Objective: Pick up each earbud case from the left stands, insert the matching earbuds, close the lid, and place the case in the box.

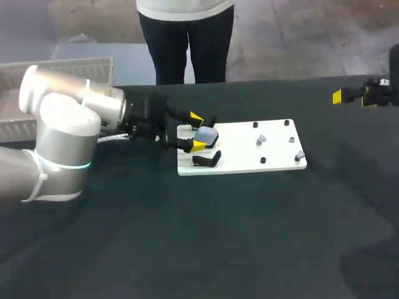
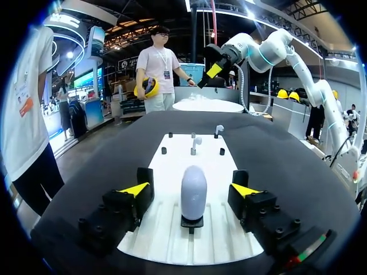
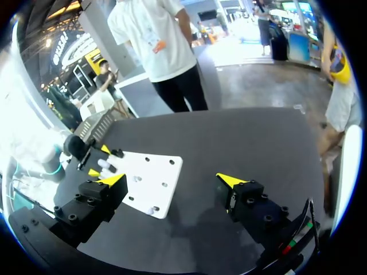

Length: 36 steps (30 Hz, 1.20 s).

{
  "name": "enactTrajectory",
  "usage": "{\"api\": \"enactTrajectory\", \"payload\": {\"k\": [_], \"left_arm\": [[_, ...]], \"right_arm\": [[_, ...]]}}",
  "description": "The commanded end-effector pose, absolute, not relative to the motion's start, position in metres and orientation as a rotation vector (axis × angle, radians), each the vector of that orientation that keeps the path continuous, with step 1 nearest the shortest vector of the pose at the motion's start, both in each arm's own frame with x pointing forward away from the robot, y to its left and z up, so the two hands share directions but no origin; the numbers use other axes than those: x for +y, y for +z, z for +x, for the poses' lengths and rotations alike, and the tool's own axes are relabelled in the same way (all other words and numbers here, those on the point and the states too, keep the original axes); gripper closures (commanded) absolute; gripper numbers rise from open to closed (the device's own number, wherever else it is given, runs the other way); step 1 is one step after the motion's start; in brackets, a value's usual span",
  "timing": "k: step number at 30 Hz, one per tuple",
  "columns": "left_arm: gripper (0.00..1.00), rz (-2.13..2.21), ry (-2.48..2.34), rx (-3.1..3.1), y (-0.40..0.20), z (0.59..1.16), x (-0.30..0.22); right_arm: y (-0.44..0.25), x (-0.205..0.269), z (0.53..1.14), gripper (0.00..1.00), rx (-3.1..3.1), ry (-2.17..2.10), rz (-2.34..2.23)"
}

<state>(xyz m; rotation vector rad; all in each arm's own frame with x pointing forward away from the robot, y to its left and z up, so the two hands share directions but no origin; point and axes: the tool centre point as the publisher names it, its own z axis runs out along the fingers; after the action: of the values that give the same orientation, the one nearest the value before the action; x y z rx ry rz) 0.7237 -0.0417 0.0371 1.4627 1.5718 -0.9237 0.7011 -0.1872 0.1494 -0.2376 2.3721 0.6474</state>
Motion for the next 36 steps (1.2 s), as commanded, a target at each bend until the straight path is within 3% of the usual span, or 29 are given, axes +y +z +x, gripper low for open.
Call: {"api": "enactTrajectory", "payload": {"k": [1, 4, 7, 14, 16, 20, 36], "left_arm": [[0.16, 1.468, -0.930, 1.570, 0.034, 0.725, -0.046], [0.20, 1.469, -0.936, 1.570, 0.032, 0.725, -0.048], [0.31, 1.469, -0.940, 1.569, 0.030, 0.725, -0.050], [0.38, 1.469, -0.954, 1.568, 0.026, 0.724, -0.053], [0.53, 1.468, -0.956, 1.569, 0.025, 0.724, -0.053], [0.47, 1.462, -0.960, 1.570, 0.024, 0.725, -0.054], [0.54, 1.460, -0.982, 1.561, 0.022, 0.723, -0.055]], "right_arm": [[0.150, -0.186, 0.701, 0.00, 2.374, 0.641, -0.234], [0.150, -0.186, 0.701, 0.00, 2.374, 0.641, -0.234], [0.150, -0.186, 0.701, 0.00, 2.374, 0.641, -0.234], [0.150, -0.186, 0.701, 0.00, 2.374, 0.641, -0.234], [0.150, -0.186, 0.701, 0.00, 2.374, 0.641, -0.234], [0.150, -0.186, 0.701, 0.00, 2.374, 0.641, -0.234], [0.150, -0.186, 0.701, 0.00, 2.374, 0.641, -0.234]]}}
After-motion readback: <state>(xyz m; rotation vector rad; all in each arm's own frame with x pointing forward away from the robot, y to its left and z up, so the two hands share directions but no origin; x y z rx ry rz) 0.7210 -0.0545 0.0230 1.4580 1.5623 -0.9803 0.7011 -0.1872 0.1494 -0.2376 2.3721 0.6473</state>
